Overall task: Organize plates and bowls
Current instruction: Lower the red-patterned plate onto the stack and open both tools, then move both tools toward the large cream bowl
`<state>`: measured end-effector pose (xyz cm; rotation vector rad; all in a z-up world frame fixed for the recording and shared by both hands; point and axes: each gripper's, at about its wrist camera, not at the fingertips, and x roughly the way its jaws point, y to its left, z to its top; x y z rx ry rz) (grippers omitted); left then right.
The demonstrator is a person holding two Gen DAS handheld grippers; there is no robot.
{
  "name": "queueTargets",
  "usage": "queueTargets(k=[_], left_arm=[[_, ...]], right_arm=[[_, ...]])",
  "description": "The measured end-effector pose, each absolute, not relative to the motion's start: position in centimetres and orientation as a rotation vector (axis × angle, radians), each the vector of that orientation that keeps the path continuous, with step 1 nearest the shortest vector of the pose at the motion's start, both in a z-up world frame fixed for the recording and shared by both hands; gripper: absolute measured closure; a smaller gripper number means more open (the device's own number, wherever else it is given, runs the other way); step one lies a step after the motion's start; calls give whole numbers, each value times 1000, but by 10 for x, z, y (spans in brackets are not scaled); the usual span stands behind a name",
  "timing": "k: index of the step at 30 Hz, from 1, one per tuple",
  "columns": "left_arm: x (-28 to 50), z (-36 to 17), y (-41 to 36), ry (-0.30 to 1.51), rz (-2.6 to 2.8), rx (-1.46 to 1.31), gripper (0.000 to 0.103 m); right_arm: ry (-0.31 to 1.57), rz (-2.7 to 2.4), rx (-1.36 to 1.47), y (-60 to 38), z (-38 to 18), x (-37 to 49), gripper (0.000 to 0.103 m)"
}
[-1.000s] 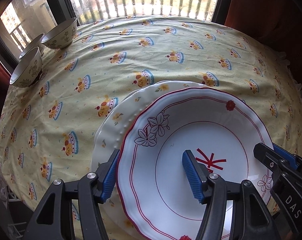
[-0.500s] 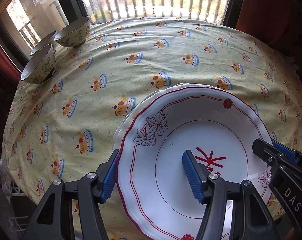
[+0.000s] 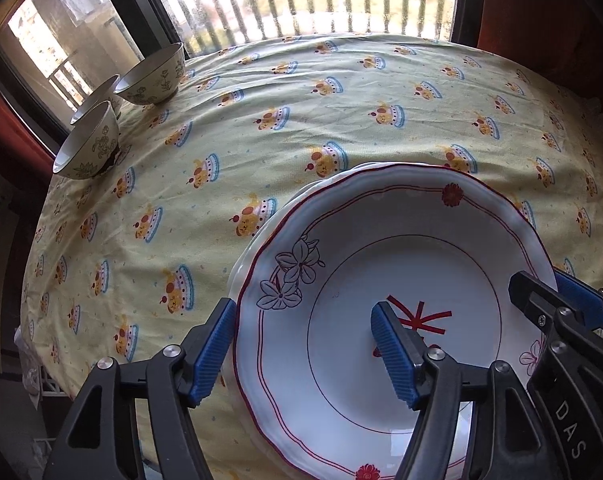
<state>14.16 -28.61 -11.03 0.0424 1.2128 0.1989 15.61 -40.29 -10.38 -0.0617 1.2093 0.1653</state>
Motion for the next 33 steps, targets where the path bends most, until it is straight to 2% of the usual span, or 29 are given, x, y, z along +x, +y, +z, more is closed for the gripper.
queueTargets(k=[6, 11, 16, 18, 33], left_arm=[[141, -110, -284, 1218, 188, 24, 27], [139, -112, -270, 1249, 181, -40, 23], [134, -110, -254, 1256, 170, -105, 20], [134, -108, -248, 1254, 153, -117, 20], [135, -83, -172, 1227, 30, -87, 20]], right_arm=[[1204, 160, -79, -402, -104, 155, 74], [1220, 157, -85, -401, -104, 154, 67], [1219, 143, -82, -399, -97, 151, 46], [1211, 136, -82, -397, -93, 150, 42], [1179, 93, 17, -331, -69, 146, 41]])
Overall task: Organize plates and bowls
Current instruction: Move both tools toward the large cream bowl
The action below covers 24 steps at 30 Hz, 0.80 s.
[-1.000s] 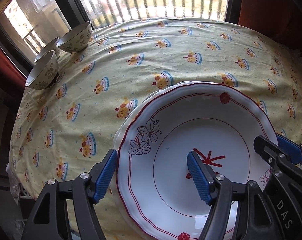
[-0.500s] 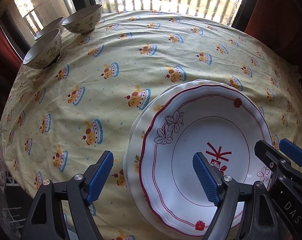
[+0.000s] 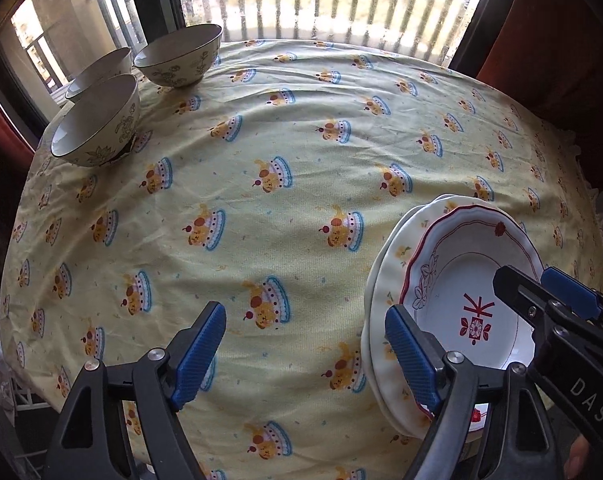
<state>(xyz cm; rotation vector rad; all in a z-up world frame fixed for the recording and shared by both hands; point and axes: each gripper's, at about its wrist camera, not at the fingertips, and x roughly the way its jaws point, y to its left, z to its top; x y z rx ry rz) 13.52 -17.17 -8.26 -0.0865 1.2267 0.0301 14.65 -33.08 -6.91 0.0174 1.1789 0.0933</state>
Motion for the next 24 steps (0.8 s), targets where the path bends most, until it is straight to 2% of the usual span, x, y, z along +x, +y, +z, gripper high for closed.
queueTargets(k=[17, 24], left_arm=[[147, -68, -51, 1172, -15, -48, 20], [165, -67, 0, 1154, -5, -34, 24]], right_arm=[[1127, 68, 81, -196, -56, 145, 41], [1116, 64, 113, -143, -60, 157, 41]])
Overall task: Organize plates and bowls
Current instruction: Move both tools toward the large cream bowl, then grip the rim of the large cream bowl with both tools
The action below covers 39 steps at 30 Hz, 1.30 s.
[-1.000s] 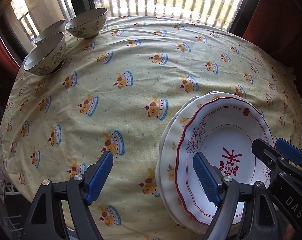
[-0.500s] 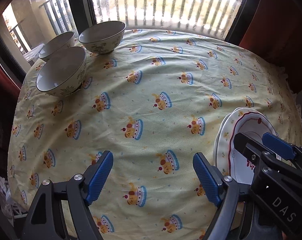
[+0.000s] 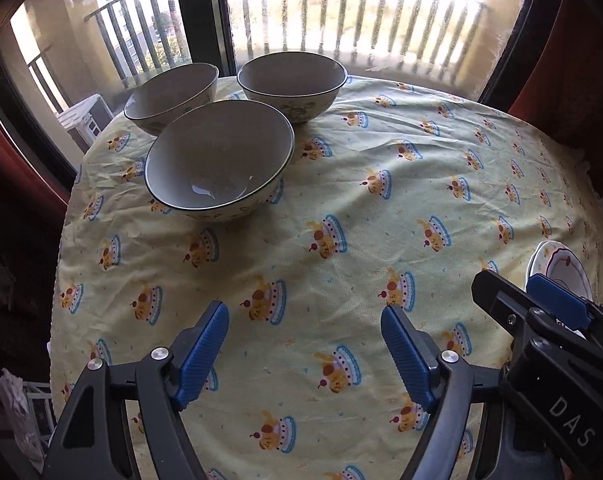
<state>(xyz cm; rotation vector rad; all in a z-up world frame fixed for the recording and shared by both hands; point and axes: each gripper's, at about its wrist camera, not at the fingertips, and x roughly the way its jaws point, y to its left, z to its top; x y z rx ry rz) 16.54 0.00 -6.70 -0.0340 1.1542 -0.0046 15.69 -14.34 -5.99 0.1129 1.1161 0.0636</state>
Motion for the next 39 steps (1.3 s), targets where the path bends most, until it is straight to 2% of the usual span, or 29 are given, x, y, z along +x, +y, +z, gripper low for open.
queueTargets(k=[6, 14, 21, 26, 27, 30, 31, 35, 37, 38, 39], left_arm=[[194, -58, 34, 1072, 63, 26, 25], [240, -63, 83, 1079, 109, -22, 32], [273, -80, 107, 1122, 121, -38, 44], [291, -92, 115, 1140, 121, -23, 57], [294, -93, 116, 1144, 125, -25, 64], [304, -97, 122, 1158, 116, -64, 67], [307, -98, 121, 1161, 100, -61, 67], [308, -100, 118, 1162, 65, -71, 70], [308, -101, 118, 1166, 49, -75, 75], [307, -101, 118, 1166, 41, -77, 77], [307, -101, 118, 1167, 35, -75, 79]], right_arm=[[1082, 53, 86, -103, -52, 181, 41], [1058, 54, 106, -55, -47, 227, 41], [1069, 47, 125, -26, -61, 261, 42], [1092, 36, 130, -15, -75, 282, 49], [1097, 37, 129, -13, -78, 286, 54], [1120, 47, 81, -3, -87, 293, 77], [1129, 55, 82, -1, -90, 294, 80], [1142, 67, 122, -3, -97, 298, 81], [1145, 79, 122, -2, -98, 300, 81], [1149, 94, 124, -2, -99, 300, 83], [1151, 116, 125, -1, -99, 301, 89]])
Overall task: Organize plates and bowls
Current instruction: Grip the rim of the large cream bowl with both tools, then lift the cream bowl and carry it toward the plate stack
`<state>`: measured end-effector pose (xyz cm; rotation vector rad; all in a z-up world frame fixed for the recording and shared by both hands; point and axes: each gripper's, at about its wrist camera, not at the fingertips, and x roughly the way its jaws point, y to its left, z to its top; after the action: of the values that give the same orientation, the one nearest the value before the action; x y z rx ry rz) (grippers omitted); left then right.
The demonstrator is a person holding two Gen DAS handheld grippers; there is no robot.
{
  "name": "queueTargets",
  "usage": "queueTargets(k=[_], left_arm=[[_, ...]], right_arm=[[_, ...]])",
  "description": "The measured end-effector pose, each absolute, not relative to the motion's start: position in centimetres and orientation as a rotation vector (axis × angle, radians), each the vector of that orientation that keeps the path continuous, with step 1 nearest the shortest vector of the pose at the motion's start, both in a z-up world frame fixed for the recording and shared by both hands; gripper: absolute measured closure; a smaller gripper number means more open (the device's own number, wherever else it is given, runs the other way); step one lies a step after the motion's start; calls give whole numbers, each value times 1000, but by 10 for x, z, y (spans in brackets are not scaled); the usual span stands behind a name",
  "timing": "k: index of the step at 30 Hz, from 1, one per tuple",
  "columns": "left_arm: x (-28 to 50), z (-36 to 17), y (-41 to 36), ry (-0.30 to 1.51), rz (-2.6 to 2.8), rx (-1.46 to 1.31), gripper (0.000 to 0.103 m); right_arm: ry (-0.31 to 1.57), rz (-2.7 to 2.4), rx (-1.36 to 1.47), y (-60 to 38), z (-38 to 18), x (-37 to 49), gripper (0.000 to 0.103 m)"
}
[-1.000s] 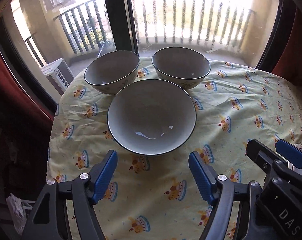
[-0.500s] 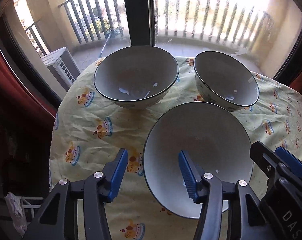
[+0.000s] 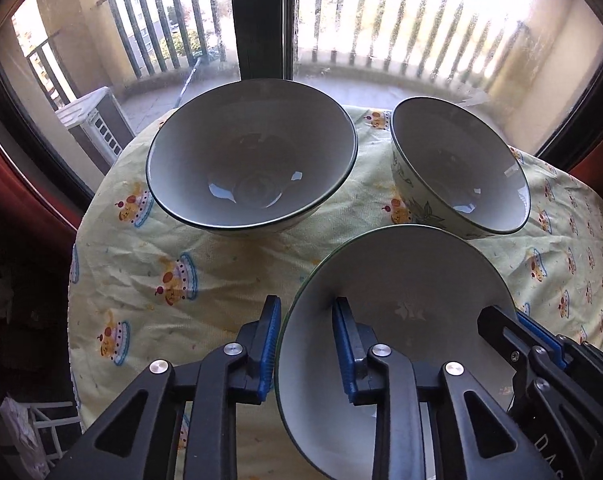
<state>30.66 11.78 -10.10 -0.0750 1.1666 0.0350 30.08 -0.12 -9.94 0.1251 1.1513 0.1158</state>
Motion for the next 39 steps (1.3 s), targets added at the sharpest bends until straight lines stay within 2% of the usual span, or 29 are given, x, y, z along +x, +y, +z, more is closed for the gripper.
queueTargets(k=[6, 20, 39], left_arm=[[301, -101, 108, 1151, 22, 37, 81], [279, -98, 80, 1170, -42, 42, 81], [217, -71, 24, 1130, -63, 50, 82]], right_arm=[[1158, 144, 100, 0, -99, 300, 90], [1163, 115, 80, -25, -88, 280, 90], [1135, 93, 104, -83, -64, 210, 90]])
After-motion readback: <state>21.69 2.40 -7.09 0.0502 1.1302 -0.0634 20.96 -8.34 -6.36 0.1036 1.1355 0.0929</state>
